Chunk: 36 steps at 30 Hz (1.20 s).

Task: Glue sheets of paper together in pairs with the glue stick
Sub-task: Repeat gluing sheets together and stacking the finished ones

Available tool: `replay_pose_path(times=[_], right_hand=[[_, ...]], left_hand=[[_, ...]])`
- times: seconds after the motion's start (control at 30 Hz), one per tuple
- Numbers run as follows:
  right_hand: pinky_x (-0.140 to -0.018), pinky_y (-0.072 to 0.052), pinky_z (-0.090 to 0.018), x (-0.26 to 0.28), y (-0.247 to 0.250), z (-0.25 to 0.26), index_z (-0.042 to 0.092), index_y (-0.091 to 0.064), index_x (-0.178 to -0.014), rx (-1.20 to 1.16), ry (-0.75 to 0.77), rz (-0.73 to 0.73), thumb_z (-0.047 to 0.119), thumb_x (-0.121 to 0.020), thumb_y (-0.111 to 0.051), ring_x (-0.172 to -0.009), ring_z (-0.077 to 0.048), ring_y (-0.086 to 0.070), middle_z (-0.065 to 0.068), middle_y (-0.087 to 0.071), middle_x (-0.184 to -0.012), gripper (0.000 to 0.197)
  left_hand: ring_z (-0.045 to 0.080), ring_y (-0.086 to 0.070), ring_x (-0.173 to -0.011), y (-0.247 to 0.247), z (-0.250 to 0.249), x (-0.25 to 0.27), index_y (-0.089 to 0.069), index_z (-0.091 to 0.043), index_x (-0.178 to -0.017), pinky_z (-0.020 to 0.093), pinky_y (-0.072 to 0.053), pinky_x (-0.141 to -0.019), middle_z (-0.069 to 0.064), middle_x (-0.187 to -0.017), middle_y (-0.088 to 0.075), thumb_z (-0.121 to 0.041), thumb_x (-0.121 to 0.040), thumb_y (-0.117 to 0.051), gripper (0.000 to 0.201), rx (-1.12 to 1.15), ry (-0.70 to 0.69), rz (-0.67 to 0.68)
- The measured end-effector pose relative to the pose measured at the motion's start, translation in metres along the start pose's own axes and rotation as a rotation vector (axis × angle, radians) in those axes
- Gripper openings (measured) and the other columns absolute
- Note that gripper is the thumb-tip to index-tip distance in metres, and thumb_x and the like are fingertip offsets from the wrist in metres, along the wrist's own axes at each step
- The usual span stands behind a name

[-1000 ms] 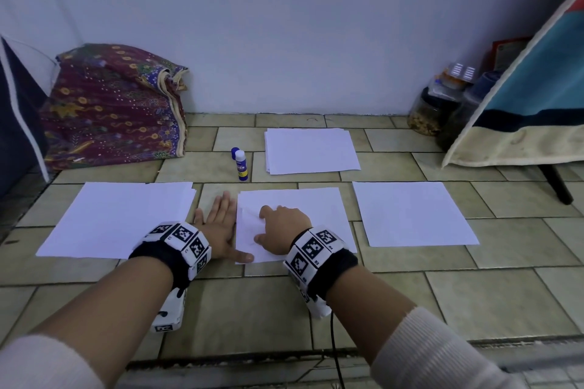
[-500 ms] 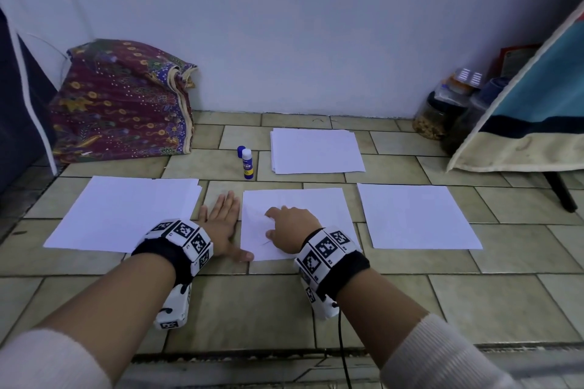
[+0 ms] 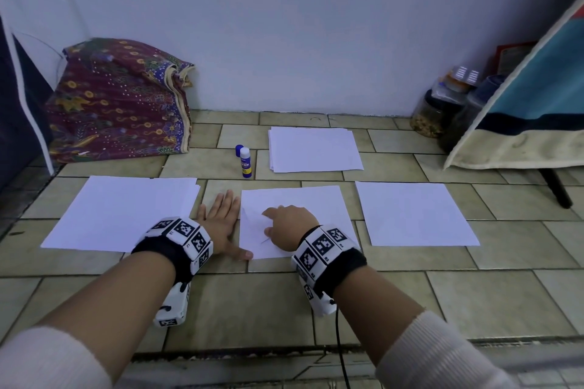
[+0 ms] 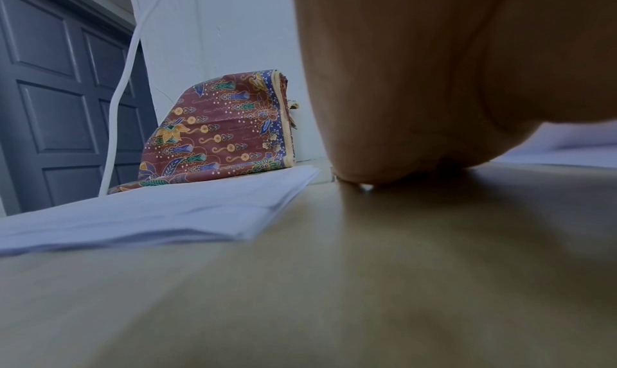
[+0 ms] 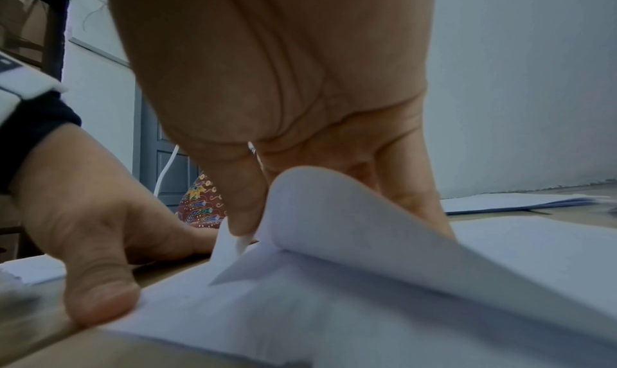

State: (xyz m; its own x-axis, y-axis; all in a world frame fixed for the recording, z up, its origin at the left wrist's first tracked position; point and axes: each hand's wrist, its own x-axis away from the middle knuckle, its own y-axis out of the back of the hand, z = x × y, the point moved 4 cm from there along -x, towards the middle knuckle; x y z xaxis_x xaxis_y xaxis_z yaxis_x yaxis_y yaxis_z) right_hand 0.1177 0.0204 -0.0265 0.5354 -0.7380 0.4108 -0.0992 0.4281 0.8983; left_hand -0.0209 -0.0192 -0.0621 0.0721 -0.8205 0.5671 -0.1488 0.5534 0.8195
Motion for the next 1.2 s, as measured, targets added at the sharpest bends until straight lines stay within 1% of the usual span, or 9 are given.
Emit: replay_pose_path(times=[0.27, 0.4, 0.5, 0.67, 0.83, 0.93, 1.07, 1.13, 1.2], right_hand=[[-0.101, -0.039, -0.035, 0.003, 0.007, 0.000, 0.018, -0.044, -0.139, -0.025, 0.001, 0.019, 0.028, -0.100, -0.038, -0.125, -0.027, -0.047, -0.008, -0.049, -0.139, 0.041], [-0.104, -0.038, -0.036, 0.004, 0.006, 0.002, 0.023, -0.041, -0.142, -0.031, 0.011, 0.030, 0.045, -0.097, -0.042, -0.128, -0.025, -0.044, -0.004, -0.046, -0.143, 0.050], [-0.104, -0.036, -0.037, 0.005, 0.008, 0.003, 0.022, -0.042, -0.141, -0.048, -0.002, 0.047, 0.056, -0.096, -0.034, -0.129, -0.025, -0.044, -0.004, -0.046, -0.143, 0.058], [-0.098, -0.041, -0.034, 0.006, 0.010, 0.002, 0.020, -0.047, -0.136, -0.004, -0.008, 0.017, 0.032, -0.099, -0.042, -0.122, -0.025, -0.049, -0.006, -0.051, -0.136, 0.039], [-0.091, -0.040, -0.034, 0.006, 0.004, 0.007, 0.021, -0.042, -0.137, 0.053, -0.020, 0.014, 0.021, -0.093, -0.055, -0.115, -0.028, -0.053, -0.008, -0.053, -0.126, 0.046], [-0.088, -0.041, -0.036, 0.006, 0.005, 0.009, 0.018, -0.041, -0.136, 0.083, -0.009, 0.001, 0.021, -0.093, -0.055, -0.111, -0.029, -0.055, -0.009, -0.054, -0.122, 0.046], [-0.078, -0.043, -0.033, 0.006, 0.009, 0.012, 0.016, -0.045, -0.133, 0.117, 0.013, 0.004, 0.025, -0.091, -0.058, -0.107, -0.028, -0.057, -0.009, -0.056, -0.120, 0.045], [-0.076, -0.043, -0.033, 0.006, 0.010, 0.012, 0.016, -0.045, -0.133, 0.125, 0.021, 0.009, 0.028, -0.091, -0.059, -0.107, -0.028, -0.058, -0.009, -0.056, -0.119, 0.046], [-0.077, -0.044, -0.033, 0.007, 0.012, 0.011, 0.016, -0.043, -0.135, 0.128, 0.026, 0.022, 0.030, -0.091, -0.060, -0.109, -0.028, -0.057, -0.010, -0.055, -0.121, 0.050]], left_hand=[[0.022, 0.030, -0.142, 0.000, 0.000, 0.000, 0.028, -0.011, -0.147, 0.047, 0.009, -0.118, 0.005, -0.152, 0.037, -0.067, -0.077, -0.061, 0.126, -0.010, 0.001, 0.001], [0.022, 0.029, -0.142, 0.001, -0.001, 0.002, 0.027, -0.011, -0.147, 0.046, 0.008, -0.118, 0.006, -0.153, 0.036, -0.066, -0.078, -0.061, 0.125, -0.015, 0.000, -0.001], [0.022, 0.026, -0.144, 0.002, -0.002, 0.004, 0.024, -0.011, -0.148, 0.046, 0.005, -0.119, 0.006, -0.154, 0.033, -0.060, -0.083, -0.059, 0.117, -0.036, -0.006, -0.027], [0.022, 0.029, -0.143, 0.005, 0.003, 0.003, 0.028, -0.010, -0.146, 0.045, 0.008, -0.117, 0.006, -0.153, 0.036, -0.062, -0.074, -0.069, 0.132, -0.078, -0.053, 0.015], [0.021, 0.027, -0.143, 0.019, 0.013, 0.005, 0.028, -0.012, -0.146, 0.044, 0.005, -0.119, 0.006, -0.153, 0.035, -0.058, -0.069, -0.076, 0.138, -0.086, -0.103, 0.115], [0.018, 0.019, -0.146, 0.026, 0.014, 0.006, 0.019, -0.017, -0.150, 0.040, 0.001, -0.120, 0.000, -0.157, 0.027, -0.068, -0.068, -0.069, 0.130, 0.022, -0.085, 0.136], [0.022, -0.010, -0.146, 0.035, 0.011, 0.000, -0.006, -0.018, -0.154, 0.038, -0.017, -0.118, 0.003, -0.160, -0.004, -0.060, -0.084, -0.058, 0.096, 0.116, -0.038, -0.030], [0.024, -0.020, -0.141, 0.037, 0.005, -0.001, -0.014, -0.018, -0.151, 0.039, -0.024, -0.114, 0.004, -0.154, -0.020, -0.062, -0.080, -0.062, 0.096, 0.105, -0.023, -0.096], [0.025, -0.021, -0.139, 0.034, -0.001, 0.000, -0.011, -0.018, -0.151, 0.040, -0.027, -0.112, 0.005, -0.151, -0.022, -0.061, -0.075, -0.069, 0.104, 0.066, -0.006, -0.123]])
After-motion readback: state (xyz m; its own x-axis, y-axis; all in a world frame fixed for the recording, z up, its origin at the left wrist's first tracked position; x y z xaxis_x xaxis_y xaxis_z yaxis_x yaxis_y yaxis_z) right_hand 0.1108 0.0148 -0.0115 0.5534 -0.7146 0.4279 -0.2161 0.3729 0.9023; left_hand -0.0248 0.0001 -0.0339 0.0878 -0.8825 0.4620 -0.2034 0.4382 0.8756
